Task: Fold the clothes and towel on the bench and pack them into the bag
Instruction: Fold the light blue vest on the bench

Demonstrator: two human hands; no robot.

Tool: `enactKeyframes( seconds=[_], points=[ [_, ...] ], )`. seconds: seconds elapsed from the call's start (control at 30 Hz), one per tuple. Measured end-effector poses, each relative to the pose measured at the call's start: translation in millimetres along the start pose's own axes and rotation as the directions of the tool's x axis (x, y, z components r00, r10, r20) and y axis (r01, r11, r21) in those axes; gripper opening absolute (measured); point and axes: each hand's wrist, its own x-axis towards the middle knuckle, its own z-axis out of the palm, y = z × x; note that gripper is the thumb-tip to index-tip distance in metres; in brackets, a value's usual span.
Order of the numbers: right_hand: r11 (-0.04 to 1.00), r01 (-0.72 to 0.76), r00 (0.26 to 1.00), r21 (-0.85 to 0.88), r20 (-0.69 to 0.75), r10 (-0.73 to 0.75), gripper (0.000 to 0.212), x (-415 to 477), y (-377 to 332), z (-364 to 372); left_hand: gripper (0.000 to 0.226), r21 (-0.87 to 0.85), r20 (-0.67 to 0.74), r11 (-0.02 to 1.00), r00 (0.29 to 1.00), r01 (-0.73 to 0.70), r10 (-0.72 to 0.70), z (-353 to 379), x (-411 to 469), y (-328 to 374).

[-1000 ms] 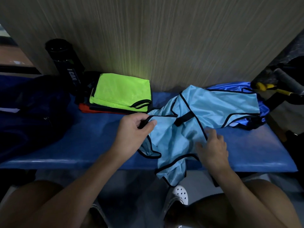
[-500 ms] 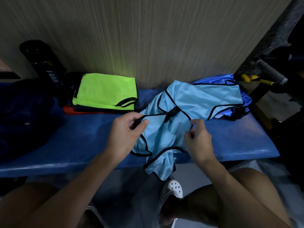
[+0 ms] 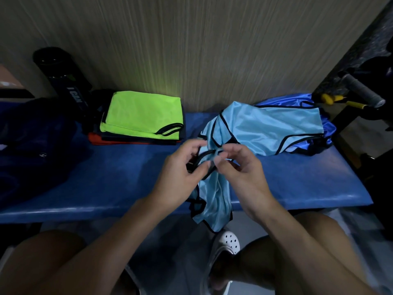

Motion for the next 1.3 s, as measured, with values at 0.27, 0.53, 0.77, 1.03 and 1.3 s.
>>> enactKeyframes(
  seconds=[0.27, 0.53, 0.77, 1.03, 1.3],
  points=[
    [0.961, -0.216, 0.976, 0.172, 0.018, 0.216, 0.068, 5, 0, 4, 0.051, 0.132, 0.074, 0.989, 0.996, -0.060, 0.051, 0, -8, 2],
    [0.960, -0.239, 0.955, 0.143, -0.142, 0.259, 0.031, 0, 3, 8, 0.066, 0.080, 0.144, 0.995, 0.988, -0.063, 0.051, 1, -14, 3],
    [0.942, -0.281, 0.934, 0.186, -0.174, 0.313, 0.030, -11, -9, 11, 0.063, 0.046, 0.107, 0.995, 0.991, -0.088, 0.082, 9, -22, 4],
    [0.821, -0.489, 0.800, 0.295, -0.222, 0.557, 0.008, -4, -29, 6, 0.059, 0.031, 0.147, 0.987, 0.978, -0.155, 0.149, 4, -32, 5],
    [0.952, -0.274, 0.877, 0.135, -0.371, 0.305, 0.008, 0, -39, -10, 0.107, 0.558, 0.247, 0.828, 0.941, 0.057, -0.231, -5, -51, -12]
  ],
)
